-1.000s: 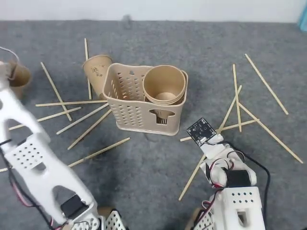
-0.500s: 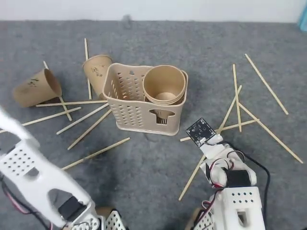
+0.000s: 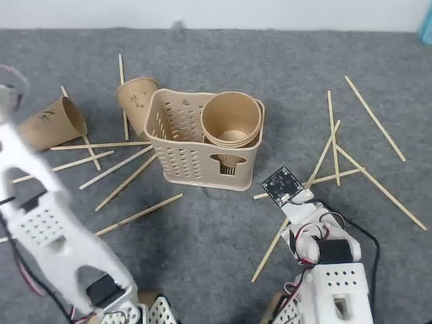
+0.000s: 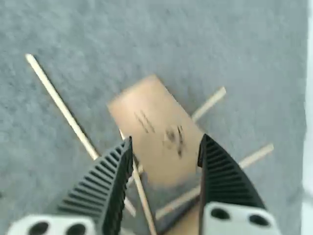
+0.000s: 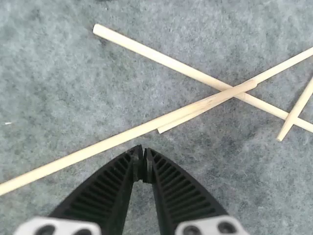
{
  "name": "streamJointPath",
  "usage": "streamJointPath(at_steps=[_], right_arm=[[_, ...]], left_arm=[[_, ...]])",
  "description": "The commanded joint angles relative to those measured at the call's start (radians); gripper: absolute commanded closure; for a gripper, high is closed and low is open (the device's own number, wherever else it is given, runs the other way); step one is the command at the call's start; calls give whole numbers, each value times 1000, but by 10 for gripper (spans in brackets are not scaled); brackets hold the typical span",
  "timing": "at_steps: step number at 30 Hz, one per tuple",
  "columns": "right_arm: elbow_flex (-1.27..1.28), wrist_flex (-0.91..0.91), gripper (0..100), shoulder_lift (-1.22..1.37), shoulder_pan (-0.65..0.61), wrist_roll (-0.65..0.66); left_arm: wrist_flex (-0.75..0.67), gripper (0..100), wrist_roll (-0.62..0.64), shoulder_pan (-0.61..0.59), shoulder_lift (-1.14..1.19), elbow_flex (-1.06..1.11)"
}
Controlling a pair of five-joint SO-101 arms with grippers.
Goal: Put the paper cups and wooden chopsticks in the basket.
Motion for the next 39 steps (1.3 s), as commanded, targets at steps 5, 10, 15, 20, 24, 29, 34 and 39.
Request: streamJointPath(at_steps=[5,10,15,20,24,29,34,39], right_arm=[[-8,-10,990,-12,-8,14],[-8,-10,990,-12,-8,14],[-6,-10,990,-12,-8,14],[-6,-10,990,-12,-8,14],[-6,-10,990,-12,-8,14],[-6,-10,990,-12,-8,14],[-6,-10,990,-12,-8,14],[-6,-10,990,-12,-8,15]], left_arm=[[-89,791,-121,180,-459,527],[-284,791,-126,195,-459,684],[-379,791,-127,198,-373,714],[-396,791,-203,256,-313,638],[-443,818,-241,296,-290,607],[-569,993,-256,305,-189,599],[-612,987,-367,285,-86,598],[-615,987,-368,180,-61,553]])
